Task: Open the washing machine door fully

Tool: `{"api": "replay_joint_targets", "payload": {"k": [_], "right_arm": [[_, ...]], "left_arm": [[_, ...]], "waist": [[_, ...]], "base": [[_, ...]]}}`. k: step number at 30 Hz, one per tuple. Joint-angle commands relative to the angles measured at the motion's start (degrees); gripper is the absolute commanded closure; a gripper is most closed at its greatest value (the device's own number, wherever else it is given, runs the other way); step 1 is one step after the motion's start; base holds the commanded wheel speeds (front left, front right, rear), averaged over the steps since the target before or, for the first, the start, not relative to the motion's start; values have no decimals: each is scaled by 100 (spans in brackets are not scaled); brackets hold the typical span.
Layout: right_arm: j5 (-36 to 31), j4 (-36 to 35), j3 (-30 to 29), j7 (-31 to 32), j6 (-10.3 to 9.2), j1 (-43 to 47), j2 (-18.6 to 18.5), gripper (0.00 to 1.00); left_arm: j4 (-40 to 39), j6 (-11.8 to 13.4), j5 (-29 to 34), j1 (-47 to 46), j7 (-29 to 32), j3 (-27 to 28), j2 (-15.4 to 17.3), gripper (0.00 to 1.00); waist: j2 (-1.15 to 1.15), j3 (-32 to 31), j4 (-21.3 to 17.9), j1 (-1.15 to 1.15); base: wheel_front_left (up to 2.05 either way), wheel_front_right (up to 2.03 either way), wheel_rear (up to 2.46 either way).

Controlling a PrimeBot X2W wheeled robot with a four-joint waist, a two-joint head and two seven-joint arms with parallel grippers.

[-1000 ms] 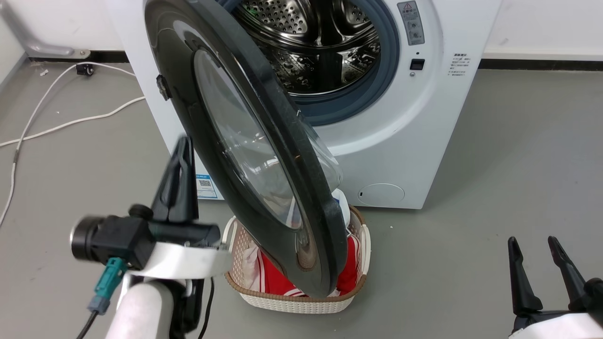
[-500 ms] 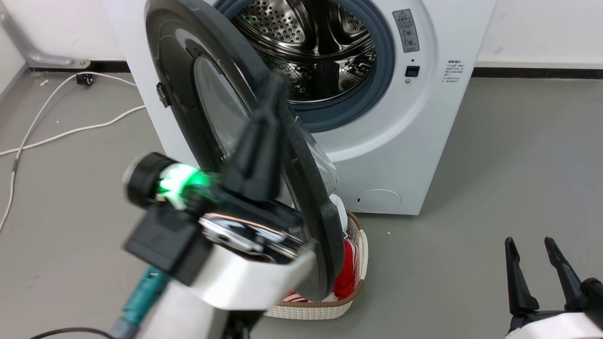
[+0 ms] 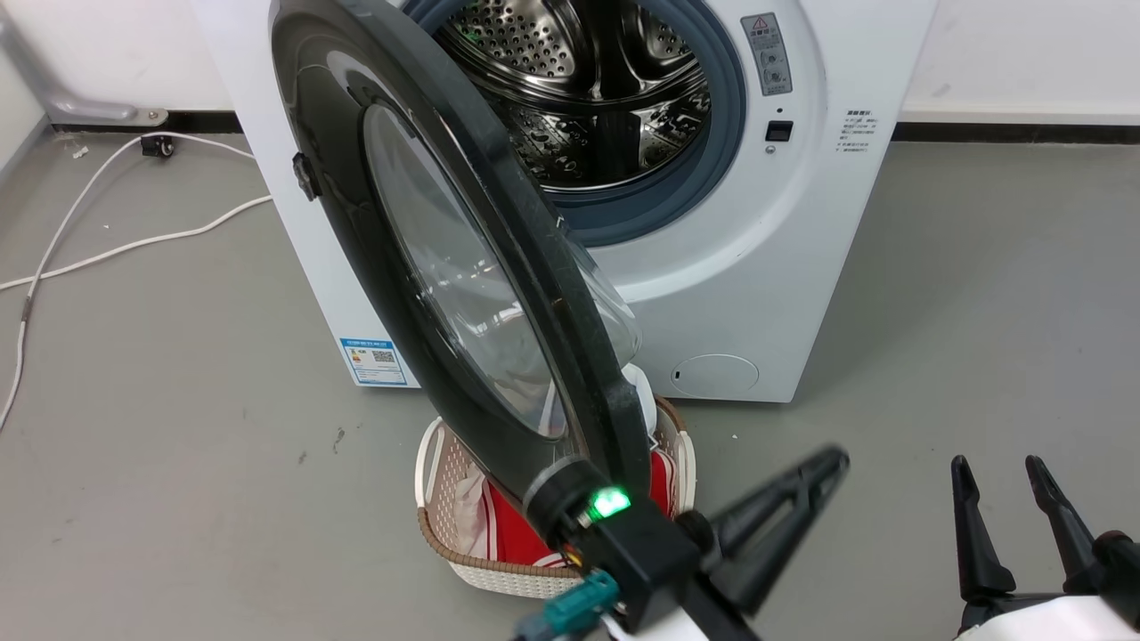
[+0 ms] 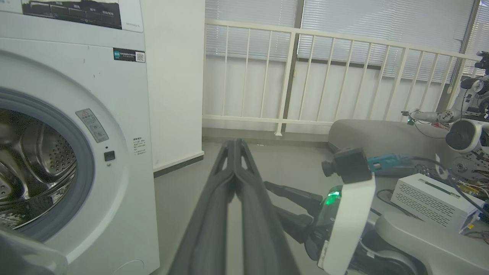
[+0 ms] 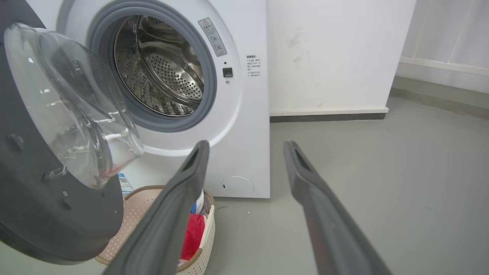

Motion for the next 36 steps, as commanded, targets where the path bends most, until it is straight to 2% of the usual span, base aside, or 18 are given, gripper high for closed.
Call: {"api": "replay_joint_targets", "payload": {"k": [1,8,19,29,36], "right_arm": [[-34,-6,-8,-37,1,4,17,0],[22,37,-17,-50,1,-8,23,0],[54,114,-9,-92,1,-77,26,0],[155,187,-40,-112,1,-142,26,0],[189,262,-22,-105,1,-163,26,0]], "left_arm": [[171,-45,-44,113,87,-126,73,100],[1026,-85,-90,244,323,-468,220,100],[2056,411,-41,-152,-289,136,163,100],[2256,601,-98,-308,-582,417,178,100],[2291,794,-215,-68,-680,577,267,100]], "waist": [[0,12,-4,0],[0,49,-48,0],[0,149,-147,0],[0,252,-93,0],[0,256,5,0]], "base": [[0,0,0],[0,0,0],[0,0,0],[0,0,0],[0,0,0]]}}
